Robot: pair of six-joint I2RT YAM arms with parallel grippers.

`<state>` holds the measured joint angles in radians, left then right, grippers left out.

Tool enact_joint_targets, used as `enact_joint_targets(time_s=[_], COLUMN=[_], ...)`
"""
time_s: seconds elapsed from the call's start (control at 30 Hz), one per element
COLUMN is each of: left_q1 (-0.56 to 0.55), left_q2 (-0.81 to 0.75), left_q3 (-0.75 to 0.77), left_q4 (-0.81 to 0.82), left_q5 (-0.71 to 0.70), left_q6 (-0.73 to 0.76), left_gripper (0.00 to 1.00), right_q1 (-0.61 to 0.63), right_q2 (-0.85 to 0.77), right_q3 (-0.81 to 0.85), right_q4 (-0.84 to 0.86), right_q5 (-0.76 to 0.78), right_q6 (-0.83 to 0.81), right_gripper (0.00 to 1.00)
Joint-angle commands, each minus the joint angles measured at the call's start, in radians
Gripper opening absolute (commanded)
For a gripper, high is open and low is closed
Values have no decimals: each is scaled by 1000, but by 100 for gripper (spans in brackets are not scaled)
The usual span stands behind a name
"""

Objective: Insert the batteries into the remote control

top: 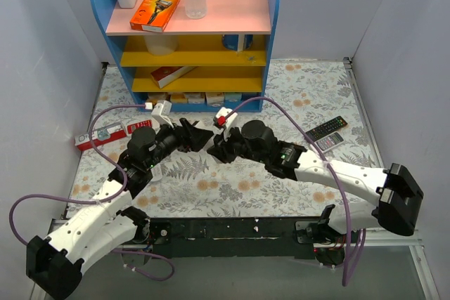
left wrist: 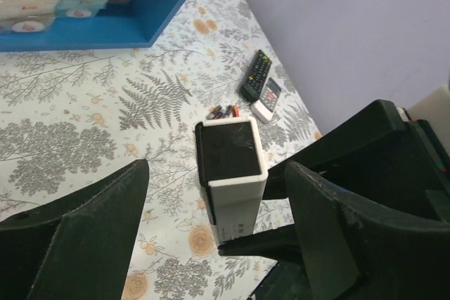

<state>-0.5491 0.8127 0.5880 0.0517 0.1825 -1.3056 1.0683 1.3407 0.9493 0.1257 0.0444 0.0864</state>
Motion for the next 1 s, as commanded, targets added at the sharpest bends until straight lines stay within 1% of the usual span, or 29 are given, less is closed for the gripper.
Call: enact_joint_targets(time_s=[0.0,0.03,0.13,0.17,0.2,0.27,0.3,0.4,0.43,0.6,0.73,0.8,0.97], left_q1=[3,3,5,6,5,6,5,5,5,5,5,5,5], left_q2=[-87,-98,-121,-124,-124,-124,-124,-109,-104,-49,-37,-37,-47], left_q3=[6,3,4,15,19,30,35,67,73,122,139,141,138], left_q4=[26,31,39,37,37,43,45,36,36,11,5,-18,-87], left_q5=[100,115,198,222,286,349,414,506,556,672,761,801,848], left_q6=[100,111,161,192,207,239,276,337,348,413,439,462,509], left_gripper=[82,84,84,84,84,84,84,84,84,79,67,65,64], right_q1=[-25,-34,-57,-62,-68,-87,-91,-96,-96,-94,-97,-96,-102], right_q2=[-121,-153,-211,-224,-236,-264,-276,-294,-296,-302,-301,-304,-302], right_q3=[-36,-50,-69,-81,-86,-102,-107,-119,-122,-129,-132,-135,-135], right_q4=[66,71,81,86,89,104,107,115,123,130,126,126,124], right_q5=[-132,-177,-248,-296,-320,-395,-415,-483,-509,-558,-566,-566,-578], right_q6=[30,30,32,33,33,33,29,10,7,-11,-20,-24,-33], right_gripper=[1,1,1,1,1,1,1,1,1,1,1,1,1])
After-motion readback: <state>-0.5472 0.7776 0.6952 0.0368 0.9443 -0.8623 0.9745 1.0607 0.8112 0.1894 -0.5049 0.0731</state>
